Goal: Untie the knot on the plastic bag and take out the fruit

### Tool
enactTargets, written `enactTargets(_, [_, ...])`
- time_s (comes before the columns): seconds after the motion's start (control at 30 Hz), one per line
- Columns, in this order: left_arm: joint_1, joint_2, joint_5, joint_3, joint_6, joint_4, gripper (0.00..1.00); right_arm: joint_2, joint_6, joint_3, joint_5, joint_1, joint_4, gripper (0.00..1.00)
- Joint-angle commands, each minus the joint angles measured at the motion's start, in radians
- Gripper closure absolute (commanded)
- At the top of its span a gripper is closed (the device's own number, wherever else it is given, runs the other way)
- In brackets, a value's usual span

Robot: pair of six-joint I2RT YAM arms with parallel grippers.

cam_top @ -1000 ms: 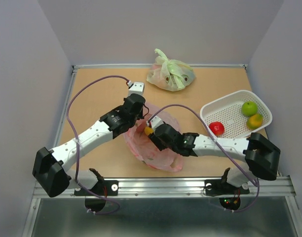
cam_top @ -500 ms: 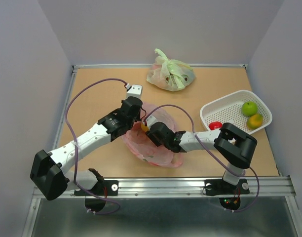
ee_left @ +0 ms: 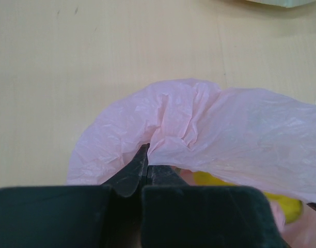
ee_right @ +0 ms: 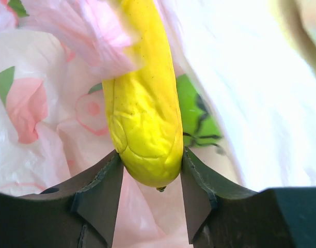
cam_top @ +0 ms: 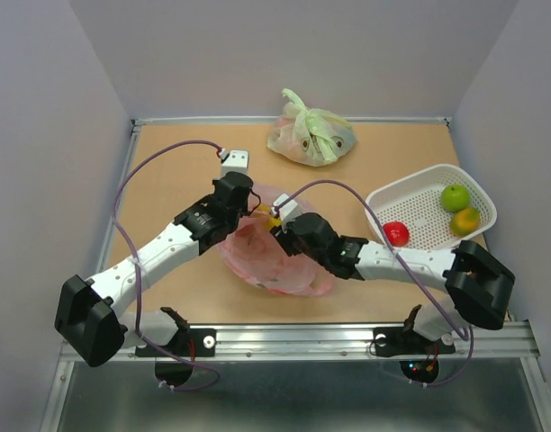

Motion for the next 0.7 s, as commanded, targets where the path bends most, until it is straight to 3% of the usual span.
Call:
enactTargets(0.0, [0.042, -0.021, -0.041, 0.006, 0.010, 0.011, 1.00, -0.095, -0.010, -0.063, -0.050, -0.002, 0.035, 0.94])
enactTargets(0.23, [0.055, -0.019, -0.030, 0.004, 0.009, 0.012, 1.00, -0.274, 0.005, -0.055, -0.129, -0.002, -0.041, 0.94])
enactTargets(0.33, [0.065, -0.024, -0.032, 0.004, 0.009, 0.011, 1.00, -0.340, 0.010, -0.052, -0.055, -0.002, -0.066, 0.94])
enactTargets(0.47, [0.074, -0.036, -0.037, 0.003, 0.012, 0.011, 1.00, -0.382, 0.033, -0.046, 0.255, -0.011, -0.068, 0.94])
enactTargets(0.57, [0.077, -0.047, -0.032, 0.000, 0.013, 0.011, 1.00, -0.406, 0.080, -0.037, 0.359, -0.061, -0.066, 0.94])
enactTargets(0.67, [0.078, -0.051, -0.017, 0.000, 0.018, 0.014, 1.00, -0.449, 0.146, -0.041, 0.269, -0.129, -0.043, 0.94])
